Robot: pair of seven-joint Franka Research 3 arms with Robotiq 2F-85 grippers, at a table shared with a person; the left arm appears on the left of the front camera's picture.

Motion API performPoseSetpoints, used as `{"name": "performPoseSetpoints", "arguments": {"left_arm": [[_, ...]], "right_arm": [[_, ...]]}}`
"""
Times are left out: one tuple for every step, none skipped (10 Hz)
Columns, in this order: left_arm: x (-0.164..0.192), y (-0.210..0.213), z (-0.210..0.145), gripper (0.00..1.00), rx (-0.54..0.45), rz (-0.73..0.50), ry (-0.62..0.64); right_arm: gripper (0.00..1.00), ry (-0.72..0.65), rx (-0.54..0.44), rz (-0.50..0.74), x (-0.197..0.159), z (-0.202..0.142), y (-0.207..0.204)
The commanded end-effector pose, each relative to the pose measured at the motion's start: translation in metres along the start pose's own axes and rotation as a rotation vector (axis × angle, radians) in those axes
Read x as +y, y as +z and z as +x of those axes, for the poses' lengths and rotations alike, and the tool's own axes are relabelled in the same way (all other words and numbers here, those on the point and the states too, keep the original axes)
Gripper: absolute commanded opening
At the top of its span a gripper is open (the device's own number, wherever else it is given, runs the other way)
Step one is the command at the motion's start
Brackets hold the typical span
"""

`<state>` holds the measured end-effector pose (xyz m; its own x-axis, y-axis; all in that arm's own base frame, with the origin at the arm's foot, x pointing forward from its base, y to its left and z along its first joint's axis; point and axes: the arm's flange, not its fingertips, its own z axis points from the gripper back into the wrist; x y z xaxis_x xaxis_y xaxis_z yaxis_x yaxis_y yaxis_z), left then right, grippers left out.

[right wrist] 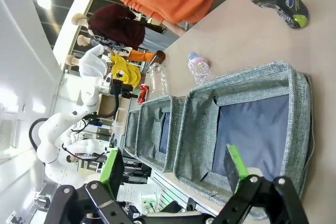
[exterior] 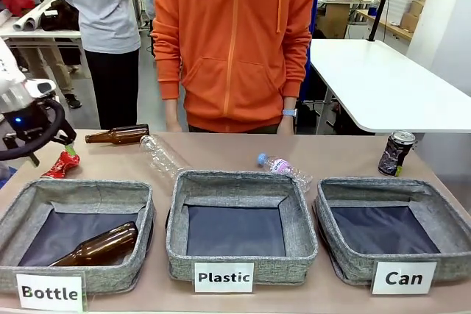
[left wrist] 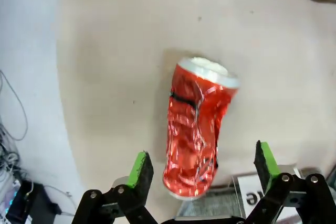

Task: Sort the can waste into the basket.
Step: Pick up the can waste from the table and place it in the right Fabric basket.

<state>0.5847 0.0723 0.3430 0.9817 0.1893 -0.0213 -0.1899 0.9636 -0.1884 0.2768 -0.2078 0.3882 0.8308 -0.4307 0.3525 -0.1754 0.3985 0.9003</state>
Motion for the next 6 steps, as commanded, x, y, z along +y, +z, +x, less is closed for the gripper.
{"name": "performPoseSetpoints", "arguments": {"left_arm": [[-0.009, -0.014, 0.009, 1.00, 0.001, 0.051, 0.012], [-0.014, -0.025, 0.009, 1.00, 0.006, 0.070, 0.016], [-0.018, -0.035, 0.010, 1.00, 0.033, 0.069, 0.030], [-0.020, -0.042, 0.010, 1.00, 0.044, 0.074, 0.049], [-0.021, -0.046, 0.011, 1.00, 0.052, 0.077, 0.061], [-0.021, -0.047, 0.012, 1.00, 0.051, 0.083, 0.055]], "right_arm": [[1.00, 0.026, -0.023, 0.024, 0.000, 0.003, 0.000], [1.00, 0.026, -0.023, 0.024, 0.000, 0.003, 0.000], [1.00, 0.026, -0.023, 0.024, 0.000, 0.003, 0.000], [1.00, 0.026, -0.023, 0.024, 0.000, 0.003, 0.000], [1.00, 0.026, -0.023, 0.024, 0.000, 0.003, 0.000], [1.00, 0.026, -0.023, 0.024, 0.000, 0.003, 0.000]]}}
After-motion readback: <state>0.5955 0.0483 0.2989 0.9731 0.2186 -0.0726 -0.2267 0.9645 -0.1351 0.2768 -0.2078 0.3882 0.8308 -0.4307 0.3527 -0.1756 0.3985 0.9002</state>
